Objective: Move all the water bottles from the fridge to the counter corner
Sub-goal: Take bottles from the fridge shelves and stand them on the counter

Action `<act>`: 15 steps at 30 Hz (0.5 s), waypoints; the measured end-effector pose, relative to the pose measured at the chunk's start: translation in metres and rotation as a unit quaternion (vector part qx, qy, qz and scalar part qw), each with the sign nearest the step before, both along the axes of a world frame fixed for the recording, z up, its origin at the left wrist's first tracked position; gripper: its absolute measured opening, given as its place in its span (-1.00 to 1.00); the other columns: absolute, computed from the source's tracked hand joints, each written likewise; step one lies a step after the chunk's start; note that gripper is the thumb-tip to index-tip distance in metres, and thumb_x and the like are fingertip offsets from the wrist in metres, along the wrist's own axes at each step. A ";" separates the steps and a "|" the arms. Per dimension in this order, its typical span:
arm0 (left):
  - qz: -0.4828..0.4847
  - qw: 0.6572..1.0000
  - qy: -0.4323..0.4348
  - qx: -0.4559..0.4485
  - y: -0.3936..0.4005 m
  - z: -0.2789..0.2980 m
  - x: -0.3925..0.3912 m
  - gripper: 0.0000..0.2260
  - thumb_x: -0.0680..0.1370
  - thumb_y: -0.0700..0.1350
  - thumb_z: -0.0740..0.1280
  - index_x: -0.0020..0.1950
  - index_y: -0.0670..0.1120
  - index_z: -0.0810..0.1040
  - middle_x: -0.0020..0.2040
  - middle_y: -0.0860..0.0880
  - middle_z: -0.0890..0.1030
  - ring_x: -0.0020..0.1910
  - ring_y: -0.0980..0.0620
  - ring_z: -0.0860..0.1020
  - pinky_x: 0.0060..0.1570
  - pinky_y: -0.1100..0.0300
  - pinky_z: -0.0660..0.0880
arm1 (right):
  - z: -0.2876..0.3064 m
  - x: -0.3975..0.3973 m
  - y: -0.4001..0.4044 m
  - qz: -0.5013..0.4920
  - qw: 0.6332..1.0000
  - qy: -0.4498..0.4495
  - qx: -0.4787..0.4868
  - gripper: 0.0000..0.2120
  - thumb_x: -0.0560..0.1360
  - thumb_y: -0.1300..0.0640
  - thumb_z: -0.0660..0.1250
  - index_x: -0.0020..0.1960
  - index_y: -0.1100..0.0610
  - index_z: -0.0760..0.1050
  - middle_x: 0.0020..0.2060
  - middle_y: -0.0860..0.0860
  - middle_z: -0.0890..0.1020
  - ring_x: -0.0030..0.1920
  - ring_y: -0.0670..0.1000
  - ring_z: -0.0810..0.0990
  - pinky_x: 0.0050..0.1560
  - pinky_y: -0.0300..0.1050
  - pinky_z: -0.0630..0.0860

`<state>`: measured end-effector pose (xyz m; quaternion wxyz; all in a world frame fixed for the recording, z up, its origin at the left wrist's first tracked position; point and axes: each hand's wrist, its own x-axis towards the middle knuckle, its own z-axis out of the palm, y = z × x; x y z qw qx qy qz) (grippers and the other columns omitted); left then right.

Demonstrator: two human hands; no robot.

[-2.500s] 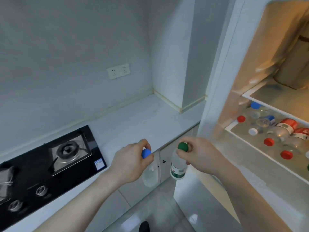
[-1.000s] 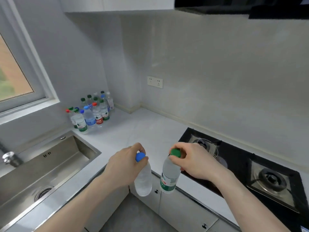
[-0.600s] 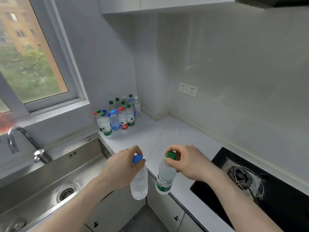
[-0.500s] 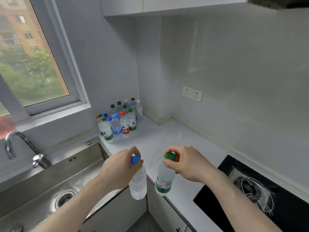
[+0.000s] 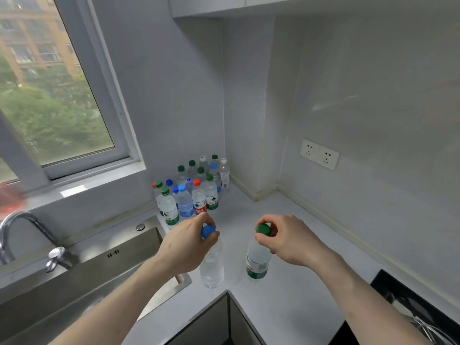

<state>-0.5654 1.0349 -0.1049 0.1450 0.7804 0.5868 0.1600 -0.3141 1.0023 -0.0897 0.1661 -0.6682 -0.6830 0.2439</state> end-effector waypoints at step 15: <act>-0.112 0.993 0.041 -0.010 0.156 -0.041 -0.032 -0.85 0.62 0.16 0.26 0.12 0.14 0.45 -0.05 0.19 0.52 -0.11 0.07 0.51 -0.24 0.19 0.36 | -0.033 -0.036 0.106 -0.103 0.995 0.012 -0.013 -0.88 0.48 -0.21 0.35 -0.06 -0.19 0.53 -0.26 -0.09 0.65 -0.19 -0.04 0.66 -0.10 0.01 0.59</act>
